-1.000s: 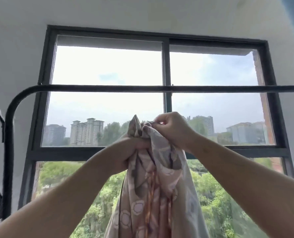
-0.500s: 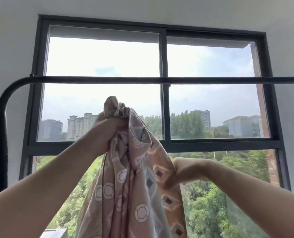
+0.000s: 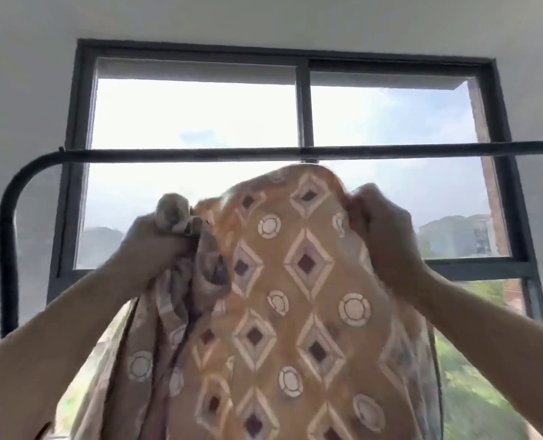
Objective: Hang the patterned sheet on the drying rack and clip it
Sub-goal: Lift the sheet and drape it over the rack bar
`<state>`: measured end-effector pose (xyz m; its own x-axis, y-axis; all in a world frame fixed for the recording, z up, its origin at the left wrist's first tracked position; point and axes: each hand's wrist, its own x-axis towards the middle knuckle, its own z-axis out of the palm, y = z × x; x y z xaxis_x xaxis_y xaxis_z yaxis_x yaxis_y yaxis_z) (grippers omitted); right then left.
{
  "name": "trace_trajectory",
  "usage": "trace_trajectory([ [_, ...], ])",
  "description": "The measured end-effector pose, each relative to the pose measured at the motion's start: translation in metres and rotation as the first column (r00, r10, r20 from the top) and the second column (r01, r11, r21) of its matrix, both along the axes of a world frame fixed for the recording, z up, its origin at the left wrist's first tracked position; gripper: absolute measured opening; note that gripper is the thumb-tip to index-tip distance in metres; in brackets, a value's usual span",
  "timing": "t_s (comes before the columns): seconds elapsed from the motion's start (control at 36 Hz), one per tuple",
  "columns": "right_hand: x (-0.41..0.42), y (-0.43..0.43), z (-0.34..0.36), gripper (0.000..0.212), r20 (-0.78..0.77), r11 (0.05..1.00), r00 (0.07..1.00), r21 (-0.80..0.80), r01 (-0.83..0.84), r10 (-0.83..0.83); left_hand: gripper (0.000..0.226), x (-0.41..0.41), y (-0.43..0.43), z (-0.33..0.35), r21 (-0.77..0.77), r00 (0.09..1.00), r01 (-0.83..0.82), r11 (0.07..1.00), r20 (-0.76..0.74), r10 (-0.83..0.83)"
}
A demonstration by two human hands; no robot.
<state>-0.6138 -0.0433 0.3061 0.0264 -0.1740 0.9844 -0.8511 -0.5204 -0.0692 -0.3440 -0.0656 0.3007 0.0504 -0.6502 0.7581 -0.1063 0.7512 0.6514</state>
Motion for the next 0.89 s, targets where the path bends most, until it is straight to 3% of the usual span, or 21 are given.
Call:
trace_trajectory([
  [0.03,0.003,-0.006,-0.008,0.024,-0.203,0.964,0.973,0.214,0.158,-0.114,0.019,-0.003,-0.002,-0.008,0.082,0.993,-0.053,0.995,0.112,0.044],
  [0.06,0.002,-0.014,-0.013,0.028,-0.304,0.897,0.940,0.356,0.261,-0.152,0.018,-0.006,-0.005,-0.014,0.130,0.987,-0.090,0.987,0.146,0.071],
  [0.08,-0.001,-0.019,-0.013,0.031,-0.262,0.888,0.956,0.397,0.230,-0.131,0.015,-0.007,-0.008,-0.017,0.165,0.992,-0.088,0.982,0.102,0.072],
  [0.11,-0.003,-0.020,-0.009,0.031,-0.125,0.916,0.990,0.385,0.114,-0.071,0.016,-0.006,-0.011,-0.018,0.187,0.998,-0.054,0.981,0.039,0.047],
  [0.17,-0.003,-0.019,-0.003,0.025,0.070,0.960,0.998,0.277,-0.022,0.003,0.031,-0.008,-0.012,-0.019,0.221,0.997,0.059,0.974,-0.068,-0.045],
  [0.28,0.021,-0.025,-0.001,0.027,0.092,0.938,0.984,0.298,-0.174,0.153,0.038,-0.037,0.000,-0.018,0.290,0.961,0.273,0.917,-0.035,-0.275],
  [0.39,0.044,-0.026,0.003,0.033,0.135,0.827,0.892,0.337,-0.450,0.431,0.035,-0.066,0.009,-0.018,0.364,0.893,0.399,0.842,0.053,-0.447],
  [0.44,0.048,-0.022,0.002,0.032,0.163,0.761,0.841,0.363,-0.538,0.516,0.036,-0.071,0.007,-0.017,0.344,0.893,0.394,0.853,0.075,-0.443],
  [0.56,0.039,-0.015,-0.005,0.010,0.242,0.666,0.811,0.472,-0.578,0.532,0.036,-0.071,0.003,-0.014,0.263,0.941,0.317,0.911,0.035,-0.338],
  [0.67,0.027,-0.018,-0.022,0.017,0.245,0.567,0.879,0.686,-0.455,0.410,0.021,-0.069,0.003,-0.014,0.216,0.964,0.261,0.941,-0.099,-0.245],
  [0.75,0.025,-0.027,-0.040,0.013,0.124,0.534,0.958,0.808,-0.248,0.257,0.017,-0.066,0.002,-0.012,0.206,0.962,0.244,0.948,-0.172,-0.211],
  [0.83,0.021,-0.034,-0.061,0.008,-0.054,0.349,0.991,0.937,0.008,0.122,0.020,-0.059,0.001,-0.008,0.161,0.953,0.246,0.956,-0.222,-0.208],
  [0.89,0.013,-0.038,-0.074,0.019,-0.120,0.220,0.990,0.970,0.101,0.075,0.022,-0.053,0.001,-0.005,0.140,0.949,0.244,0.960,-0.238,-0.206],
])
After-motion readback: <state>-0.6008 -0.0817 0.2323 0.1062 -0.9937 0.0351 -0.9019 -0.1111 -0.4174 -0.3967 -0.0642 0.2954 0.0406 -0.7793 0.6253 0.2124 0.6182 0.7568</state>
